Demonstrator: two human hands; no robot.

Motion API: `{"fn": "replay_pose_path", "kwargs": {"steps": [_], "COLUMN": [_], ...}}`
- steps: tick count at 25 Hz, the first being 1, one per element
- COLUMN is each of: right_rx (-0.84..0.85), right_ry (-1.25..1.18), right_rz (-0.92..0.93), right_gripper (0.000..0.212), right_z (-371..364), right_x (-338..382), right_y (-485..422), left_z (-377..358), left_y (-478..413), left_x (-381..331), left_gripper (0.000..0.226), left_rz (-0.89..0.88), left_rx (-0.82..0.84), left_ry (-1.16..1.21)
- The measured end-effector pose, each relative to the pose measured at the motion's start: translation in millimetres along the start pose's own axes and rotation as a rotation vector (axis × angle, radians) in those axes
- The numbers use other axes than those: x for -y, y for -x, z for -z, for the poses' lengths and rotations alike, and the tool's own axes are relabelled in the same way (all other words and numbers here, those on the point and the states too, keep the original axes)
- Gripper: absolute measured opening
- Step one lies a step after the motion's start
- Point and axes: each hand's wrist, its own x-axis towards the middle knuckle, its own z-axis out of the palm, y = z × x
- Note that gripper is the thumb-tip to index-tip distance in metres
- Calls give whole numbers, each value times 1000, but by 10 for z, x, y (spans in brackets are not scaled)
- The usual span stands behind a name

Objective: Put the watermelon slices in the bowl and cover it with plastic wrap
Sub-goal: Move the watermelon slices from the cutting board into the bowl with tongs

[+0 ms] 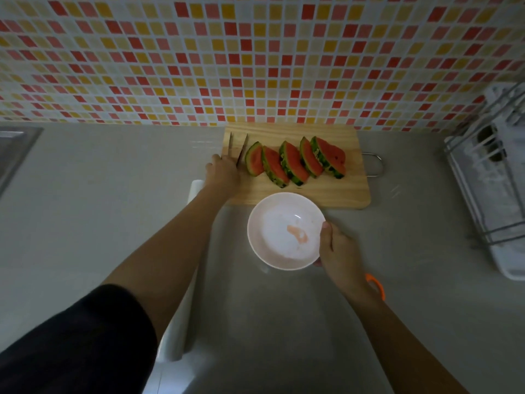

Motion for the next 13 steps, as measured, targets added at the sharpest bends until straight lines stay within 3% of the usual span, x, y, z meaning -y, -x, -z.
{"fn": "replay_pose_path", "kwargs": {"steps": [2,5,7,9,13], "right_rx": [-11,-37,-61,-79,-68], "right_ry": [-14,-2,-11,-32,-26], "right_rz": [5,33,57,64,65], "right_gripper": [36,40,39,35,30], "right_z": [-2,-11,-15,-17,-21], "right_x": [-10,-29,-18,-13,-6], "right_y": [-4,-5,6,7,-1], "left_z": [74,265,425,556,646], "left_y": [-4,48,90,106,131], "left_x": [84,171,92,-42,-361], "left_gripper": [37,15,15,16,32], "left_rz": [23,86,95,81,-133], "left_rx": [-19,33,148,299,490], "left_ry": [175,898,1238,1323,949]}}
